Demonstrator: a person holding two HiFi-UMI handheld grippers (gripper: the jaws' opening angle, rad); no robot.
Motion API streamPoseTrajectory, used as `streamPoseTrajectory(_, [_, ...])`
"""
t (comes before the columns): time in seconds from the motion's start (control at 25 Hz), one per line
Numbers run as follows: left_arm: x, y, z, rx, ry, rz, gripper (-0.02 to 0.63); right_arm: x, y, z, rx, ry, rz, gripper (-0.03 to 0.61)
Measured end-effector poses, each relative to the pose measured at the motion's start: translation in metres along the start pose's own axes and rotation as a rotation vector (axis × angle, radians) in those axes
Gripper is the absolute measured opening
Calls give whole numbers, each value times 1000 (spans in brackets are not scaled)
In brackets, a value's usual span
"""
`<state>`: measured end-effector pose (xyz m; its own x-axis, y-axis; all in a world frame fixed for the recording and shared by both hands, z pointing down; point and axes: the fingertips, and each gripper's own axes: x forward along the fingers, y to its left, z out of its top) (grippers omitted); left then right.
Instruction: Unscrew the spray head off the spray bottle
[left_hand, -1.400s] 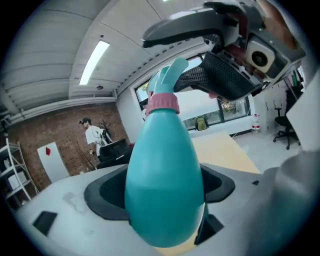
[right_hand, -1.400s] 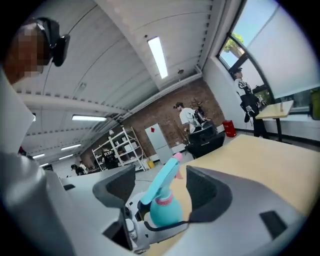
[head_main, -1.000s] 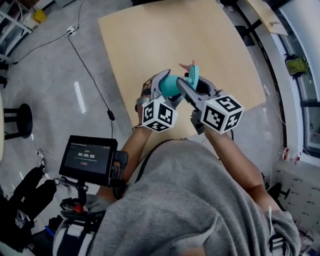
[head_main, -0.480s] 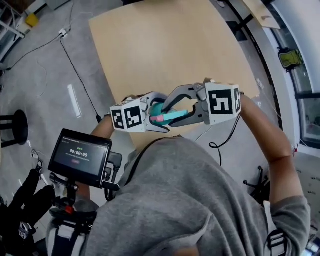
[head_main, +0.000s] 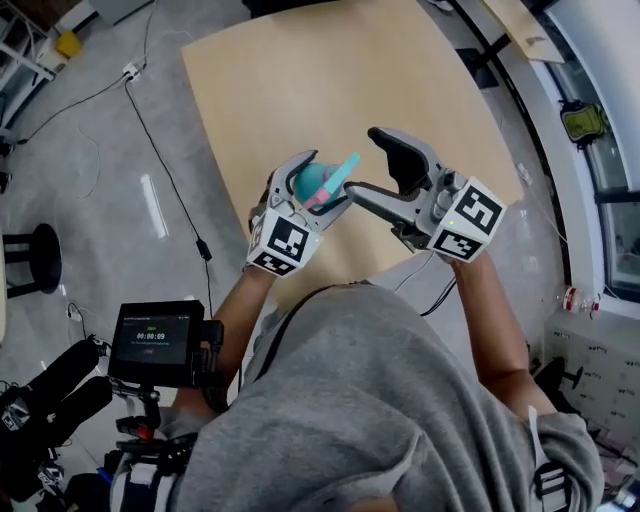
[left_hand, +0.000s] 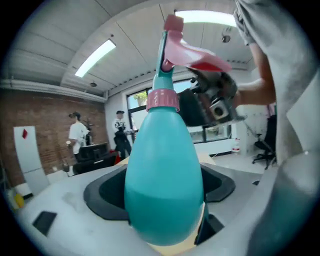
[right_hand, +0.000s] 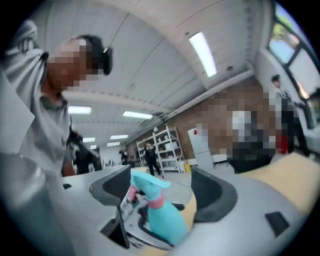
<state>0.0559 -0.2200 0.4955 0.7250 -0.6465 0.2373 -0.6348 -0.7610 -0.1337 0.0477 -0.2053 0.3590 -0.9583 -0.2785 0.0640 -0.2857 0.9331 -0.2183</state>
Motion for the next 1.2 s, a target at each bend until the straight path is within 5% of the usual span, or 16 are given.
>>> streamPoseTrajectory(0.12, [1, 25, -9, 27, 34, 176, 399, -15, 2, 27, 342, -221, -47, 357])
streamPoseTrajectory(0.24, [-5, 43, -10, 164, 65, 315, 399, -12, -15, 14, 548, -217, -186, 359])
streamPoseTrajectory(0.36, [-6, 43, -4, 347, 110, 376, 399, 0, -17, -20, 453, -13, -243, 357])
streamPoseTrajectory(0.48, [0, 33, 0, 382, 115, 354, 399, 11, -9, -49, 343, 193, -236, 354])
streamPoseTrajectory(0.56, [3, 28, -3, 332, 108, 304, 399, 15, -6, -63, 220, 297, -232, 183])
streamPoseTrajectory(0.68, [8, 14, -9, 196, 48, 133, 399, 13, -1, -67, 26, 404, -189, 135])
streamPoseTrajectory(0.8, [3, -19, -17, 82, -21, -166, 399, 16, 21, -76, -158, 541, -18, 133])
streamPoseTrajectory(1.0, [-24, -81, -49, 258, 44, -576, 399, -1, 61, -114, -474, 819, 380, 133])
streamPoseTrajectory(1.12, [-21, -96, -81, 330, 124, -645, 399, -13, 60, -131, -536, 905, 467, 133])
streamPoseTrajectory(1.2, [-12, -97, -96, 289, 131, -627, 399, -15, 50, -131, -531, 924, 451, 133])
